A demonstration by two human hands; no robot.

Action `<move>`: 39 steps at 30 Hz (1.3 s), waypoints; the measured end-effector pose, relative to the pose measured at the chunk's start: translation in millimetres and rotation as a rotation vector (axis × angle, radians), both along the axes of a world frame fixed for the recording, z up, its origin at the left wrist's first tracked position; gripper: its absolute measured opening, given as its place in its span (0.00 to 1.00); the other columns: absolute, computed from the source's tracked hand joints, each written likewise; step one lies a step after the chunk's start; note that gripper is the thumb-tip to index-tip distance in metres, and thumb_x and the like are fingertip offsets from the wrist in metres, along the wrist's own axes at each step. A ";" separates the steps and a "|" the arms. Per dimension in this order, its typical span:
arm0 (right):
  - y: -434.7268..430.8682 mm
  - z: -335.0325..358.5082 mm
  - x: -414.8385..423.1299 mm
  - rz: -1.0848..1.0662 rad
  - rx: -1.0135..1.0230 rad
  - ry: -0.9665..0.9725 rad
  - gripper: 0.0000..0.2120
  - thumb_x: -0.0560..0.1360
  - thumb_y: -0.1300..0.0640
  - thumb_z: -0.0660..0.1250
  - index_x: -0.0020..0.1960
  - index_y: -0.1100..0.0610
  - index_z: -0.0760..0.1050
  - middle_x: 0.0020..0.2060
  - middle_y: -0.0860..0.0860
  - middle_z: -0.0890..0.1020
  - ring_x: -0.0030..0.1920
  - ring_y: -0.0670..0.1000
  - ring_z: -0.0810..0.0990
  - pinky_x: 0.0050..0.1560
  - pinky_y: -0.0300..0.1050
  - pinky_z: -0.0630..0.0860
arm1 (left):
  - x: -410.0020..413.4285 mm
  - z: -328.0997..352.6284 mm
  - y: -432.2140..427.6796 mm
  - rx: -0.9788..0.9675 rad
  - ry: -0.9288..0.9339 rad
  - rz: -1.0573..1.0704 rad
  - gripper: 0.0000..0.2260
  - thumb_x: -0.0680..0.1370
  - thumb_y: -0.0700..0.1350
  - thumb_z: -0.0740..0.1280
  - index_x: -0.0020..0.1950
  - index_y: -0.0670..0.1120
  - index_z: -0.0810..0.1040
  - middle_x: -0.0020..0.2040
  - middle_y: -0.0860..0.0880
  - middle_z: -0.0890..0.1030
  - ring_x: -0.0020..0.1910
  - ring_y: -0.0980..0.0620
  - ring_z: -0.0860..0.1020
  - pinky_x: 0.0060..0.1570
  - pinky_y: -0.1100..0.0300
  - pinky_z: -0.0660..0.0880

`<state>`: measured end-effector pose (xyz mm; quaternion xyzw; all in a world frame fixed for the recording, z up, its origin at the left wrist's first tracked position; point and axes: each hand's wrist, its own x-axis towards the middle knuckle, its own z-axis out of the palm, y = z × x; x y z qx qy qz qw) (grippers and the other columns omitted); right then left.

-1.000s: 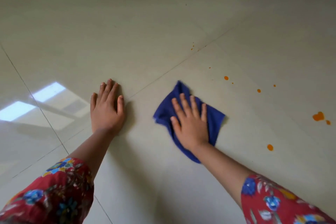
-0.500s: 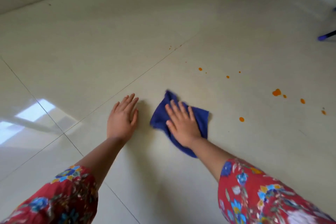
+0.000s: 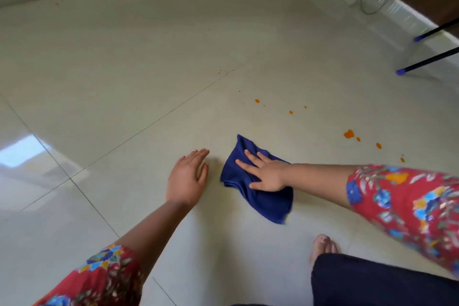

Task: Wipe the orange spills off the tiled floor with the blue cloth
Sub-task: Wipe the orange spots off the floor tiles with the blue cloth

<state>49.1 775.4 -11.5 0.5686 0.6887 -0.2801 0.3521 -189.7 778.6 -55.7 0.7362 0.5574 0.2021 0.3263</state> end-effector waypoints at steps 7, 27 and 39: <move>-26.0 -4.9 37.0 0.061 0.133 0.062 0.31 0.80 0.36 0.48 0.77 0.39 0.36 0.77 0.46 0.35 0.78 0.56 0.37 0.77 0.56 0.45 | 15.7 29.3 4.6 -0.081 0.076 -0.064 0.17 0.81 0.49 0.59 0.71 0.54 0.71 0.71 0.56 0.71 0.70 0.55 0.68 0.66 0.63 0.62; -16.6 -71.6 89.6 -0.146 0.659 0.207 0.30 0.76 0.37 0.52 0.77 0.43 0.58 0.77 0.48 0.59 0.76 0.66 0.53 0.68 0.76 0.47 | 30.0 107.2 -1.6 -0.337 0.455 -0.293 0.20 0.80 0.52 0.60 0.72 0.60 0.65 0.70 0.61 0.69 0.67 0.58 0.70 0.62 0.67 0.62; -12.8 -74.2 204.1 -0.103 0.655 0.125 0.29 0.80 0.38 0.37 0.79 0.45 0.45 0.79 0.52 0.49 0.77 0.60 0.54 0.73 0.64 0.53 | 95.7 6.6 68.7 -0.051 0.309 -0.295 0.22 0.79 0.54 0.57 0.72 0.52 0.68 0.72 0.53 0.70 0.71 0.51 0.68 0.69 0.58 0.65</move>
